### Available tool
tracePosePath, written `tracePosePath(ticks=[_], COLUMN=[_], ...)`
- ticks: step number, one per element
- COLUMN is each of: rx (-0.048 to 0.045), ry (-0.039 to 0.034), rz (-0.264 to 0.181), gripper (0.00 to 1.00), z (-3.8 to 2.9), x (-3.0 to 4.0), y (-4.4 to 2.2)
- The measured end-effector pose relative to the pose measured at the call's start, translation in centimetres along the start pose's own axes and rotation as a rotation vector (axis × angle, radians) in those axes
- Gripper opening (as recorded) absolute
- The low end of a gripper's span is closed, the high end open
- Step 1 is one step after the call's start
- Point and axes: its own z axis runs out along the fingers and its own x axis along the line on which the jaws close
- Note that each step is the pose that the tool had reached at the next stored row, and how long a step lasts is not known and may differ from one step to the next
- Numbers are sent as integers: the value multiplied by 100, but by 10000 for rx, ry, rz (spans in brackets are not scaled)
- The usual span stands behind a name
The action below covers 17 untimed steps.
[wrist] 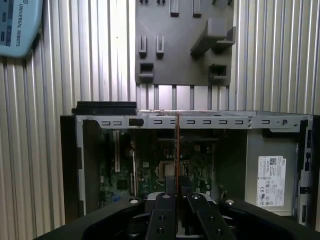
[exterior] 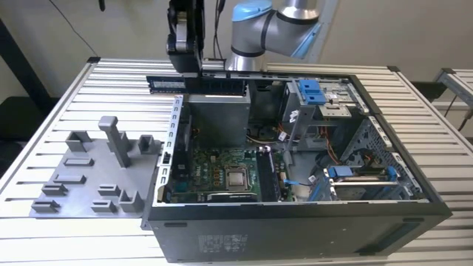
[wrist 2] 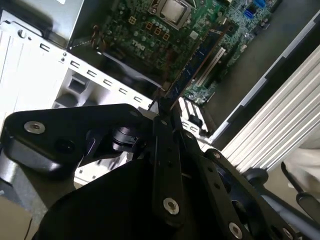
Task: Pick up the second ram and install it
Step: 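Pick up the second ram and move it above second insertion slot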
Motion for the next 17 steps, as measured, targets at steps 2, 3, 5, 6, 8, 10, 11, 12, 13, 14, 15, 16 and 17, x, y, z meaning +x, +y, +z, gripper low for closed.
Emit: tracePosePath(ticks=[2,3,5,6,8,10,11,12,13,14,15,16,17], rx=[0,0,0,0,0,0,-1,0,0,0,0,-1,0], ry=[1,1,0,0,1,1,1,1,1,0,1,1,1], rz=[0,-1,-1,-1,0,0,-1,0,-1,0,0,-1,-1], gripper=[15,15,15,15,15,15,15,15,15,15,15,15,15], z=[0,1,1,2,2,3,3,3,4,4,4,4,5], x=[-1,-1,-2,-2,-3,-4,-4,-5,-5,-5,-6,-6,-7], y=[-37,-56,-95,-114,-153,-192,-211,-229,-247,-264,-283,-300,-318])
